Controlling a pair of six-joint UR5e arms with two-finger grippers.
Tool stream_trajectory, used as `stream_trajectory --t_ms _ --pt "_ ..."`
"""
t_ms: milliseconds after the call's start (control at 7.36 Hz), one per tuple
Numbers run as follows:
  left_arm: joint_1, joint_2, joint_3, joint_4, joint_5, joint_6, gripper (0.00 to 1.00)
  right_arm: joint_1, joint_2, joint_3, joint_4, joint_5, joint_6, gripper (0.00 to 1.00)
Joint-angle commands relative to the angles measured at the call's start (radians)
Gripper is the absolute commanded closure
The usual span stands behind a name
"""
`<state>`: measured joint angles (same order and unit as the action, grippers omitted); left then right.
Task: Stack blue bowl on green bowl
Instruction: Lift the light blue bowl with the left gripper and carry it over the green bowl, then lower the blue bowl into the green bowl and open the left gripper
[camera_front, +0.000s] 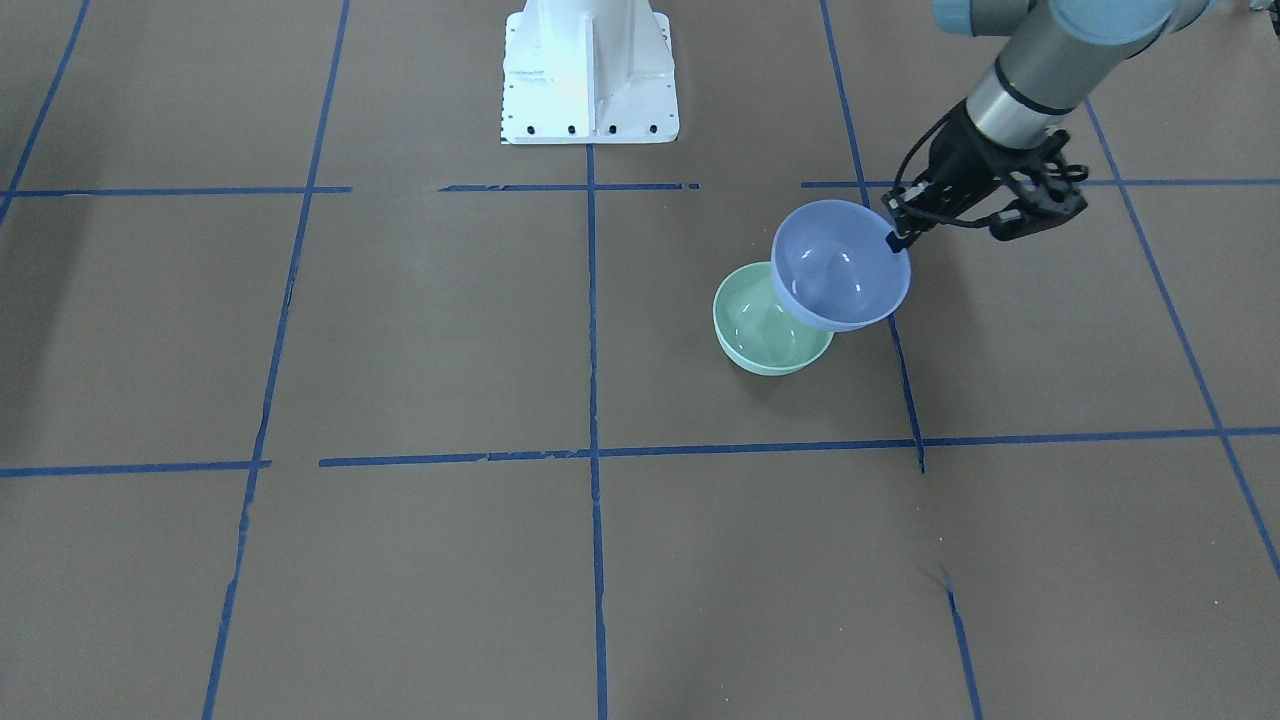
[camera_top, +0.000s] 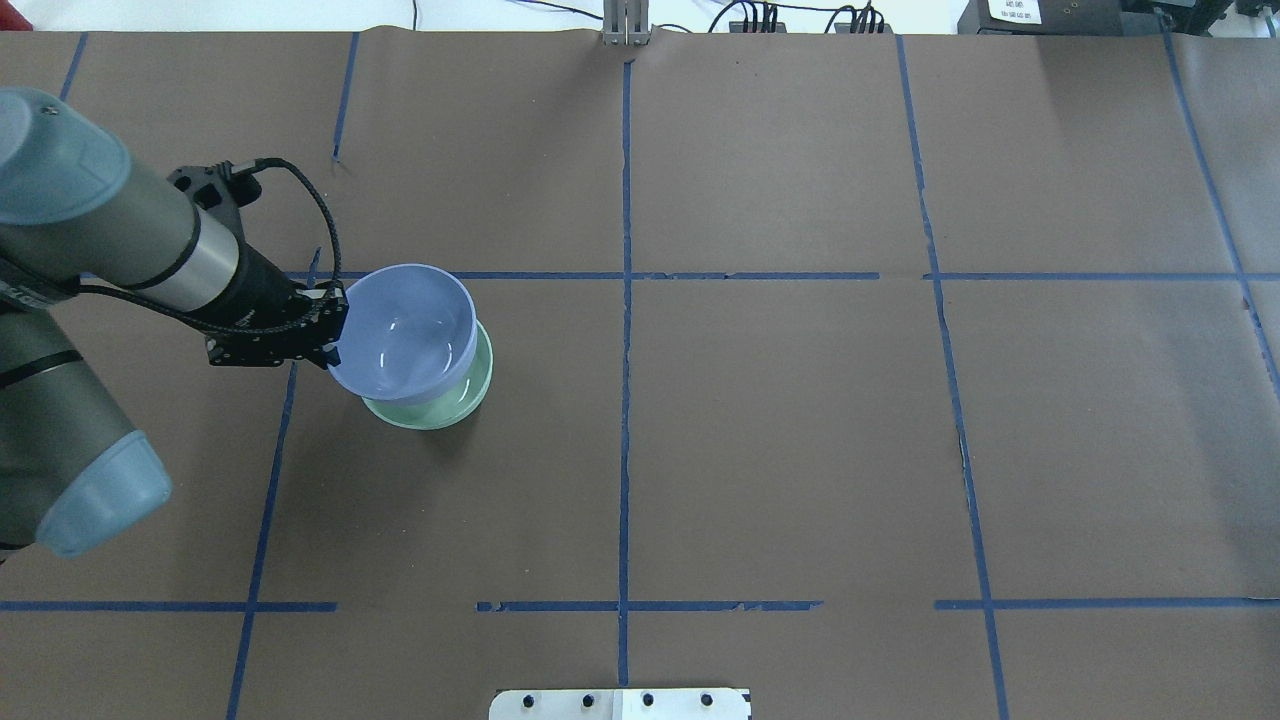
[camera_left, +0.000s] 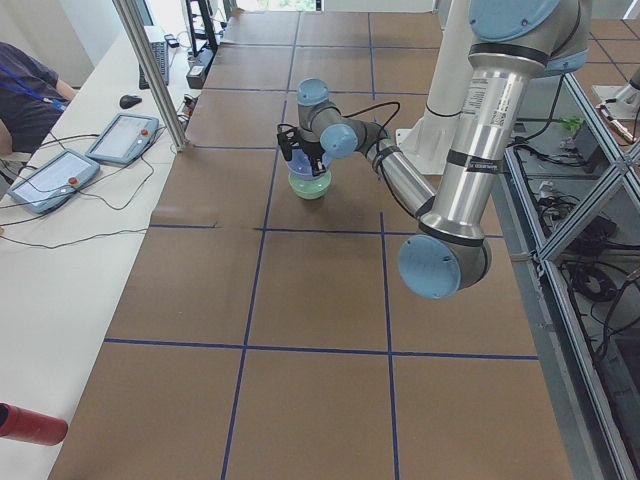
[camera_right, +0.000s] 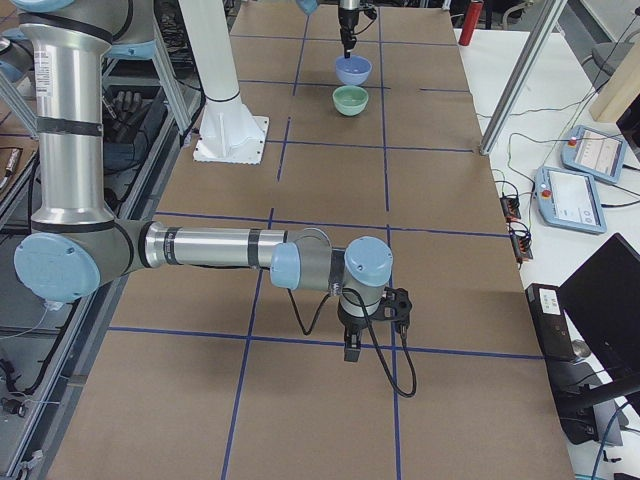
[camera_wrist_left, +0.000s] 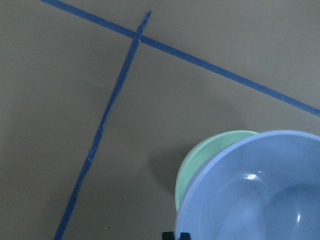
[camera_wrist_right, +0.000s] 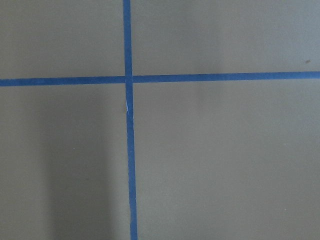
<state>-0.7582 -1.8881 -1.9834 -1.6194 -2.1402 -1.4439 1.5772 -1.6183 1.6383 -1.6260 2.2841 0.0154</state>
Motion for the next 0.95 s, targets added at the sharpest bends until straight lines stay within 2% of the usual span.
stream_trajectory --t_ms 0,815 --pt "0.034 -0.026 0.076 -0.011 0.026 -0.023 1.0 0.0 0.0 0.0 0.0 0.0 0.001 0.0" --pt "0.036 -0.017 0.158 -0.115 0.046 -0.023 1.0 0.001 0.0 0.0 0.0 0.0 0.002 0.0"
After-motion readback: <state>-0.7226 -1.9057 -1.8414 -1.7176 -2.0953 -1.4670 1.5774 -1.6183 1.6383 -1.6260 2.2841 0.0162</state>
